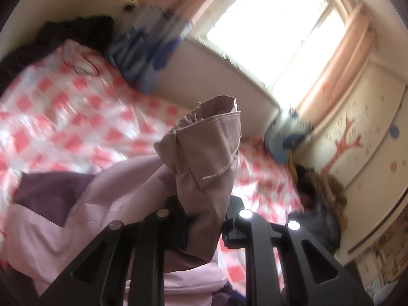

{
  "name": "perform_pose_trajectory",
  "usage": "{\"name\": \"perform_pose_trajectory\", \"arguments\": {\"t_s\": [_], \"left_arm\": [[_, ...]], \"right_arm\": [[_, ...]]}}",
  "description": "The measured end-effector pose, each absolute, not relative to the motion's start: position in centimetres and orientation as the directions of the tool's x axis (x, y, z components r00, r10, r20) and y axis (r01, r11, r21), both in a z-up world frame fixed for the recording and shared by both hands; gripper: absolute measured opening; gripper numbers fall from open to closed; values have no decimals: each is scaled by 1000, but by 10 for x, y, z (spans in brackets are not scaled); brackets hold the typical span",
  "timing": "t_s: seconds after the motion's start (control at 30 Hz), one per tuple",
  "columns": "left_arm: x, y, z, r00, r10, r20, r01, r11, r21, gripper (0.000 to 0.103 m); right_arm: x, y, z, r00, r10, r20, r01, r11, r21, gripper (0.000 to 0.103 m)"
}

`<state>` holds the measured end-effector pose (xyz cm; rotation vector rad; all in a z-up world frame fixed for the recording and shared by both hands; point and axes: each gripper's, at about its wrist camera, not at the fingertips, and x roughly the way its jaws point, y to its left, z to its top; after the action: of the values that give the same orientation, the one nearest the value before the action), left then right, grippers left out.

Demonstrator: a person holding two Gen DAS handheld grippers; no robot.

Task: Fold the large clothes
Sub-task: 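Grasp the sleeve cuff with the left tool and lift it up, then lower the held sleeve onto the jacket body and open the left tool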

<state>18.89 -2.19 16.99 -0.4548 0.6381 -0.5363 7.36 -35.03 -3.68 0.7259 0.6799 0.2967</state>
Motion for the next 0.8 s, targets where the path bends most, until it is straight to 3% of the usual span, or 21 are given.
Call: {"name": "perform_pose_trajectory", "arguments": {"t_s": [0.33,0.57,0.63,0.7,0.77,0.8], "left_arm": [[191,-126,50,520,-590,-617,389,807,-443,20],[183,-167,-14,466,-478,-744,430,858,-282,22],[180,-174,-19,441,-480,-759,460,846,-268,35],[175,-180,-17,396,-514,-761,504,814,-287,61],[167,-184,-12,382,-531,-757,540,792,-283,72],[163,-184,-7,381,-526,-761,553,789,-268,73]], "right_arm": [[70,-378,-35,777,473,-415,5,656,755,87],[70,-384,-36,779,483,-399,8,629,778,87],[69,-385,-37,779,487,-396,8,623,782,87],[69,-386,-38,780,494,-385,4,610,793,87],[69,-387,-39,779,509,-366,-8,592,806,87],[69,-387,-39,781,511,-359,-11,586,810,87]]}}
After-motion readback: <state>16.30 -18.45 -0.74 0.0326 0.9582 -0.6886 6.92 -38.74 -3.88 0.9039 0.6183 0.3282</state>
